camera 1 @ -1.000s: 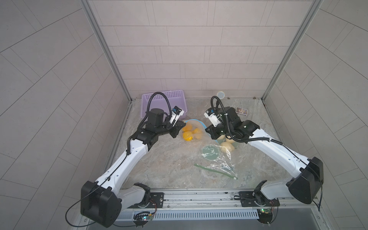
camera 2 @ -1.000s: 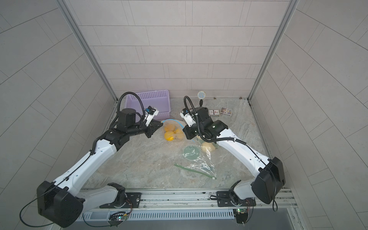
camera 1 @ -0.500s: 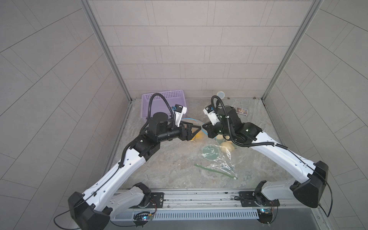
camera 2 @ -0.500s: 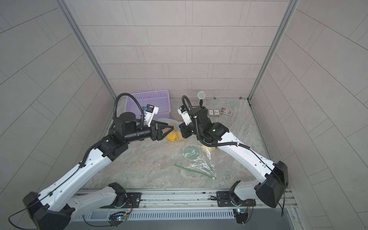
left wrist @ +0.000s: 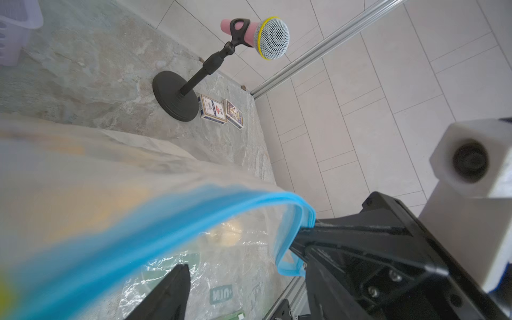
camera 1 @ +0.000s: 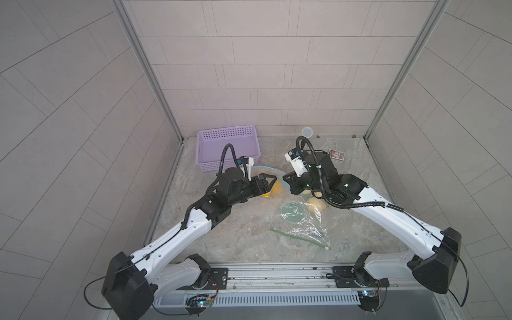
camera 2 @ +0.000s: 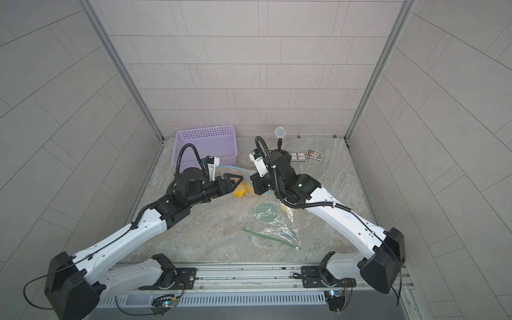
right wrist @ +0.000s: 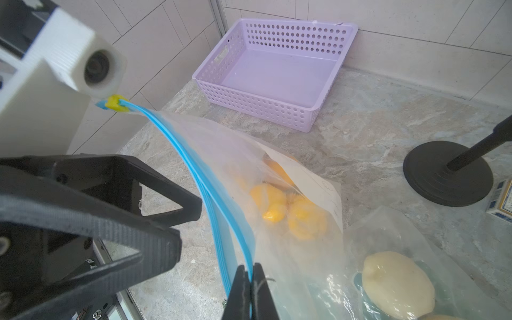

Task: Open the zip-top bag and take out the pear
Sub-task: Open the zipper of the food storage bag at the center of the board.

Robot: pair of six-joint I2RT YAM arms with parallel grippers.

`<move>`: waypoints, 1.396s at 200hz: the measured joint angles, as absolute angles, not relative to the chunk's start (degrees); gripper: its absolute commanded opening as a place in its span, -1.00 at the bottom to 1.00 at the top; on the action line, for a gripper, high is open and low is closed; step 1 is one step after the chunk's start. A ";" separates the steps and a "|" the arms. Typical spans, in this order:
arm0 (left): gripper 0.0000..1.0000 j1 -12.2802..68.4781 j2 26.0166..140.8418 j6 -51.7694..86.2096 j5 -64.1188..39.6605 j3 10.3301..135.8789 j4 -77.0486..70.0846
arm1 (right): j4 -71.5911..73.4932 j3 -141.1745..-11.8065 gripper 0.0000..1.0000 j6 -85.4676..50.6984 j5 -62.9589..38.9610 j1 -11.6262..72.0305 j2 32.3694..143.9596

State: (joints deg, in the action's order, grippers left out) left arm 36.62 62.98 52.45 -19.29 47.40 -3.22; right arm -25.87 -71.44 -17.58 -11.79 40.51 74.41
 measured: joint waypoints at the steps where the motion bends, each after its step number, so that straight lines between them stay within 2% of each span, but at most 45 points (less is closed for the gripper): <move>1: 0.45 36.64 63.00 52.62 -19.18 47.37 -3.33 | -25.85 -71.42 -1.00 -17.61 -11.81 40.51 74.41; 28: 0.40 36.77 63.46 54.61 -18.81 47.33 -6.81 | -25.63 -71.02 -1.00 -17.74 -12.01 40.56 74.39; 57: 0.10 36.91 66.24 55.81 -18.92 47.35 -9.43 | -25.02 -70.87 -1.00 -17.91 -12.21 40.69 74.30; 80: 0.01 36.91 69.17 56.18 -19.07 47.66 -9.80 | -24.60 -70.59 -1.00 -18.09 -12.21 40.86 74.13; 88: -0.09 36.91 69.95 56.21 -19.09 47.90 -9.82 | -24.60 -70.46 -1.00 -18.09 -12.25 40.88 73.97; 98: -0.31 36.91 70.89 55.88 -19.22 48.51 -9.58 | -24.62 -70.37 -1.00 -18.11 -12.40 40.88 73.82; 120: -0.44 36.88 72.51 55.33 -19.46 50.54 -8.84 | -24.62 -70.37 -1.00 -18.11 -12.64 40.88 73.52; 140: -1.00 36.86 72.75 54.17 -19.66 51.46 -8.03 | -24.64 -70.37 -1.00 -18.11 -12.60 40.88 73.14; 178: -1.00 35.38 71.72 50.37 -19.81 51.99 -2.61 | -24.75 -71.55 -1.00 -19.79 -10.68 39.77 72.27; 204: -1.00 32.75 72.23 48.73 -21.19 55.53 0.25 | -24.69 -75.18 -1.00 -23.27 -8.78 34.24 71.99; 244: -1.00 32.42 82.08 48.45 -26.81 74.08 -0.03 | -27.42 -83.96 -1.00 -26.20 -5.17 24.08 69.71; 279: -1.00 34.98 90.15 49.32 -31.75 89.06 -2.39 | -31.03 -94.74 -1.00 -23.73 -1.39 22.46 67.35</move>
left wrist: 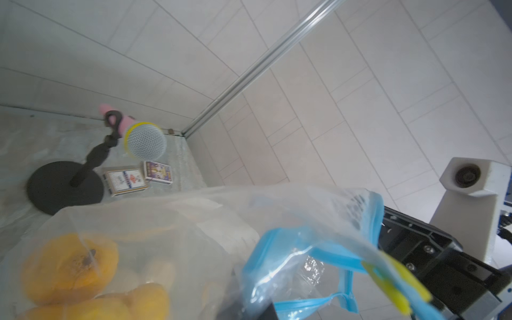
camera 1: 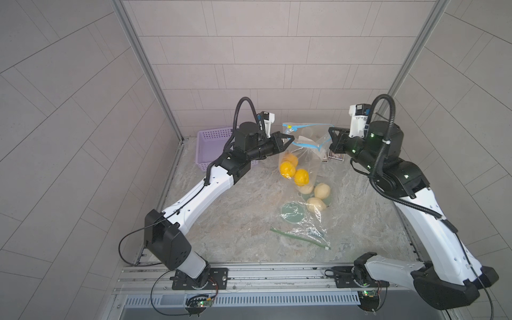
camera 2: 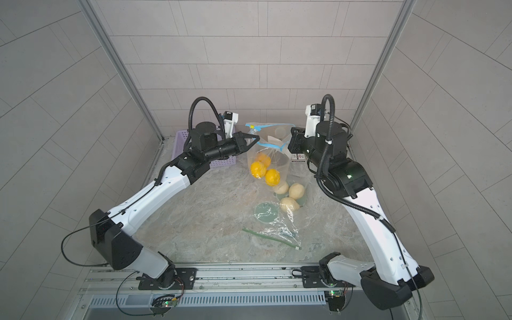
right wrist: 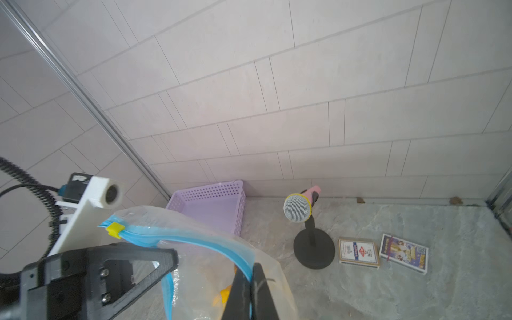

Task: Open the zip-top bag and take out the pear
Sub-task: Open the zipper of the food storage bag at the center of the board.

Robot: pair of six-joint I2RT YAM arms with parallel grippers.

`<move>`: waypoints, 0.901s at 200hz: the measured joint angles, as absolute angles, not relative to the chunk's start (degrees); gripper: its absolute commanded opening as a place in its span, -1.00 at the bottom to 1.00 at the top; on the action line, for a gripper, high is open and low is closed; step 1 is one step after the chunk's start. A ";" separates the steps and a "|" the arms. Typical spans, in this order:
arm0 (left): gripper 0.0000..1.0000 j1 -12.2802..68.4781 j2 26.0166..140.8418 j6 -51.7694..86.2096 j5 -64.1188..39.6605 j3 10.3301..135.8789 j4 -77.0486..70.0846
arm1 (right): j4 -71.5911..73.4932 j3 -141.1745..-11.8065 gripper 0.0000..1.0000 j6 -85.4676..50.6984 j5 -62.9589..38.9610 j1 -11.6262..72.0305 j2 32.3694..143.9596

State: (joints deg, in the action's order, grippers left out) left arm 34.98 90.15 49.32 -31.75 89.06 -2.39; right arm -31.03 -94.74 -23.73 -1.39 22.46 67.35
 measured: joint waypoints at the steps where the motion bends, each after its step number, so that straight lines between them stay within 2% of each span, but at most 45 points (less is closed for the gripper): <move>1: -1.00 35.05 90.28 49.39 -31.92 89.27 -2.57 | -31.09 -94.87 -1.00 -23.66 -1.39 22.46 67.31; 19: -1.00 35.97 90.63 50.57 -33.54 89.12 -5.43 | -32.23 -97.08 -1.00 -22.17 -0.82 22.72 65.73; 38: -1.00 36.51 89.06 51.68 -34.65 82.83 -9.47 | -32.95 -95.22 -1.00 -20.80 0.80 24.29 64.25; 100: -1.00 34.06 84.88 57.58 -33.95 47.07 -22.24 | -31.11 -68.51 -1.00 -20.45 10.48 34.30 62.94; 138: -1.00 33.41 76.73 56.34 -33.26 39.77 -17.82 | -28.77 -62.35 -1.00 -22.55 13.63 39.66 63.33; 169: -0.76 31.88 65.34 53.78 -30.46 37.63 -10.92 | -24.88 -61.23 -1.00 -24.73 15.00 42.00 63.35; 173: -0.68 31.88 64.12 53.49 -30.06 37.19 -10.07 | -24.36 -61.04 -1.00 -25.04 14.94 42.24 63.44; 180: -0.41 31.88 62.50 53.12 -29.45 36.53 -8.67 | -23.77 -60.80 -1.00 -25.36 15.05 42.59 63.70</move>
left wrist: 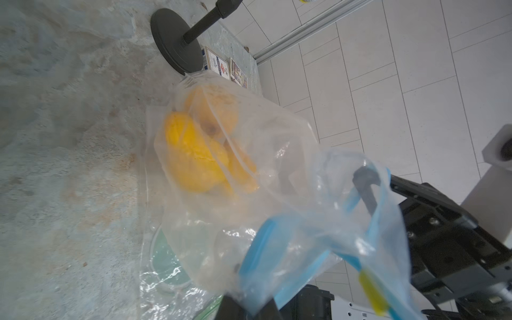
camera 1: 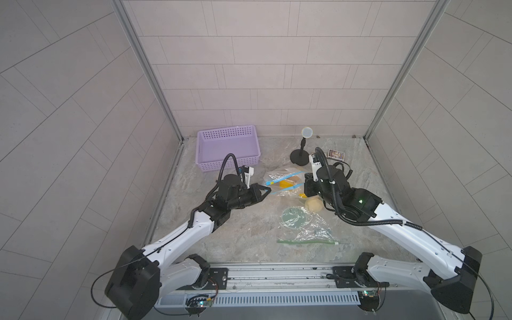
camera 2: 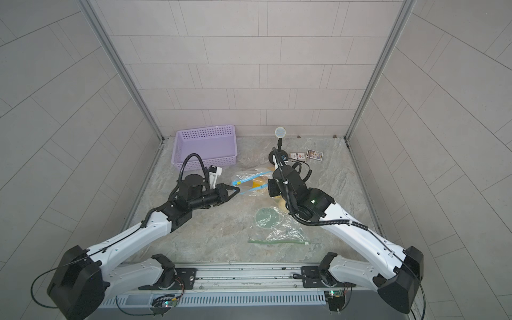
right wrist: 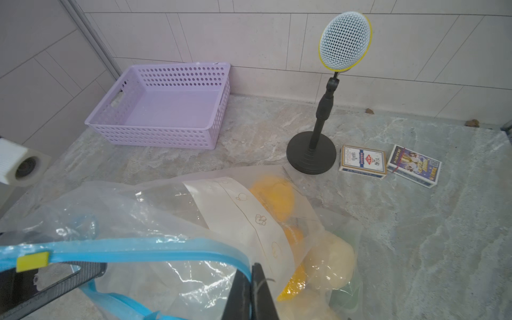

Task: Open the zip-top bag and take out the pear
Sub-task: Open the zipper of the food storage bag at the center of the board.

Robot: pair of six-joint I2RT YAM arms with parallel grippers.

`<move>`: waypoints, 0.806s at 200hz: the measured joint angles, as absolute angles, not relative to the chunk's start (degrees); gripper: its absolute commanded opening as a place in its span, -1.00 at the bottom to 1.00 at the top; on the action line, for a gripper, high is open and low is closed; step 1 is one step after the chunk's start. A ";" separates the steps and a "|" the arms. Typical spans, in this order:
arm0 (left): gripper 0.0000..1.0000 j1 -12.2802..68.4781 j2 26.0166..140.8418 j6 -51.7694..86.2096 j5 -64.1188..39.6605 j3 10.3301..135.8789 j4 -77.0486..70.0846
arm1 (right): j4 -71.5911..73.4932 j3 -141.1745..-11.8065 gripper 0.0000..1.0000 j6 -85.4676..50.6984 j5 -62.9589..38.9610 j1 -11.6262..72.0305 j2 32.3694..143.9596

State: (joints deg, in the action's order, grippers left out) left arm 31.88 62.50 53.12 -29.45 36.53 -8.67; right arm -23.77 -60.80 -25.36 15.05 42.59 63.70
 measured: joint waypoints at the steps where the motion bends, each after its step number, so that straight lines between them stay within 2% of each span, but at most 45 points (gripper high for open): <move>1: -0.37 31.88 62.19 53.15 -29.32 36.38 -8.27 | -23.70 -60.80 -1.00 -25.39 15.05 42.61 63.72; 6: -0.22 31.88 61.21 52.69 -28.91 35.94 -7.01 | -23.44 -60.71 -1.00 -25.58 15.20 42.83 63.99; 27: 0.19 31.59 58.28 52.29 -26.92 35.51 -1.32 | -22.79 -60.71 -1.00 -25.98 15.79 43.07 65.14; 38: 0.27 31.55 56.71 51.51 -26.41 36.07 1.83 | -22.31 -60.71 -1.00 -26.02 15.79 43.18 65.73; 56: 0.30 31.51 54.43 51.37 -25.65 39.20 7.33 | -21.65 -60.71 -1.00 -26.04 15.77 43.62 66.61; 68: 0.29 31.68 52.80 51.18 -25.36 42.28 10.17 | -21.32 -60.71 -1.00 -26.06 15.75 44.07 66.98; 96: 0.10 34.26 49.41 51.77 -25.34 48.71 12.16 | -20.62 -60.71 -1.00 -26.30 15.73 44.75 67.11; 116: -0.30 38.04 50.13 52.90 -25.28 51.07 11.92 | -20.12 -60.47 -1.00 -26.59 15.70 44.99 67.09; 161: -0.40 44.12 60.66 55.53 -26.92 52.80 8.64 | -19.64 -60.07 -1.00 -27.14 15.57 45.34 67.07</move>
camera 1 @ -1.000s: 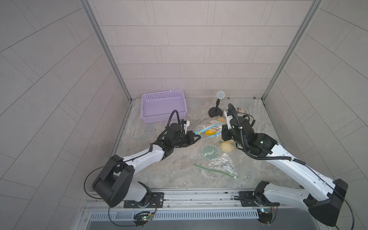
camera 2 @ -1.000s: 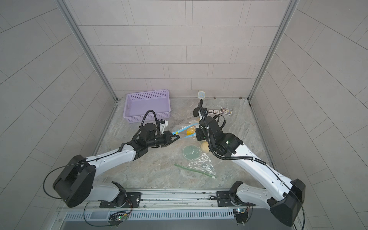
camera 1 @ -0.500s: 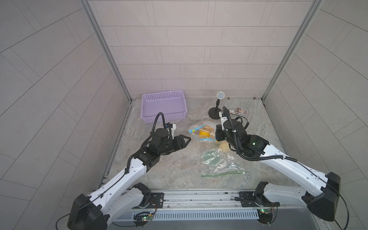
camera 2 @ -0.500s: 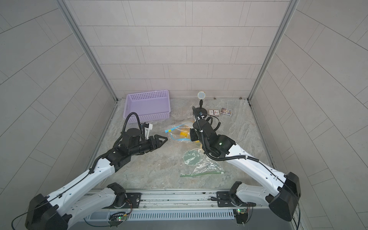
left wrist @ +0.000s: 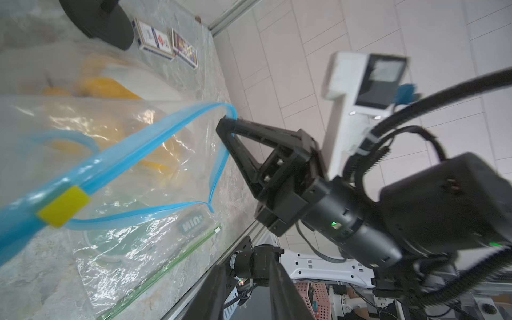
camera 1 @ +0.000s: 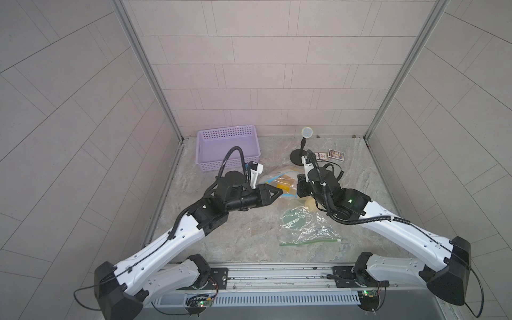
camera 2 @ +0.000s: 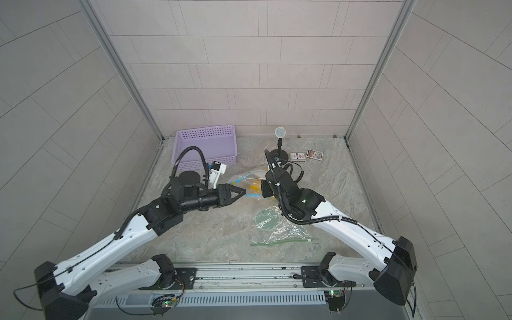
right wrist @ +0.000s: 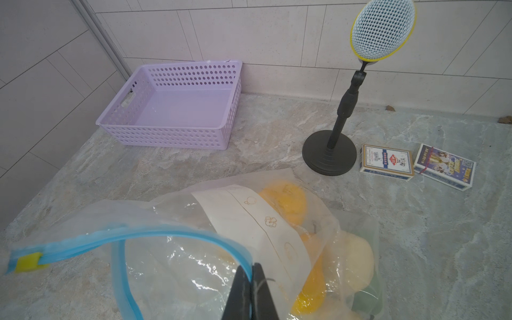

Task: Open the zip-top bag and take out the pear
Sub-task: Open the zipper of the food storage bag at the center of the board, then pick up the pear from the zipper food storage bag.

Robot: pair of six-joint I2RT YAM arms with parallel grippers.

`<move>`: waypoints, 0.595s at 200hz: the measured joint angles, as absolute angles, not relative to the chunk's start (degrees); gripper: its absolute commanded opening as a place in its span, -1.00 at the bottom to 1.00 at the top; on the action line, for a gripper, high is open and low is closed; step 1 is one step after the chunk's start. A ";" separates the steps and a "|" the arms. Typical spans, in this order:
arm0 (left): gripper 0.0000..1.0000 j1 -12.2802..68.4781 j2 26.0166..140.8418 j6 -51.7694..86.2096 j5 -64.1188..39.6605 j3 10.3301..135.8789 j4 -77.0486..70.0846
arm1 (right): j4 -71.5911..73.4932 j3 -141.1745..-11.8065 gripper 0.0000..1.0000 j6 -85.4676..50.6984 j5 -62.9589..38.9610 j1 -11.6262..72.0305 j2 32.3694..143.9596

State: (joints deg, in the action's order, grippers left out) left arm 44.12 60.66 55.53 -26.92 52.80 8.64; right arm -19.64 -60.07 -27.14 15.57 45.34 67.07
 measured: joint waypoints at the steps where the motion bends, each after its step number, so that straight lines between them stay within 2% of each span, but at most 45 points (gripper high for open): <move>1: -0.40 44.14 60.86 55.51 -26.89 52.80 8.64 | -19.64 -60.07 -1.00 -27.14 15.53 45.36 67.05; 23: -0.46 44.27 64.88 55.59 -25.30 52.62 8.32 | -19.51 -59.66 -1.00 -27.51 15.29 45.95 66.41; 119: -0.47 44.05 76.84 52.12 -15.11 52.62 4.21 | -17.45 -54.78 -1.00 -30.28 13.45 51.48 61.91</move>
State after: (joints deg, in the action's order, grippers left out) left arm 44.05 76.84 52.12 -15.11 52.62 4.21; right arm -17.45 -54.78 -30.28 13.45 51.48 61.91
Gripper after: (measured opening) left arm 0.261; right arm 0.052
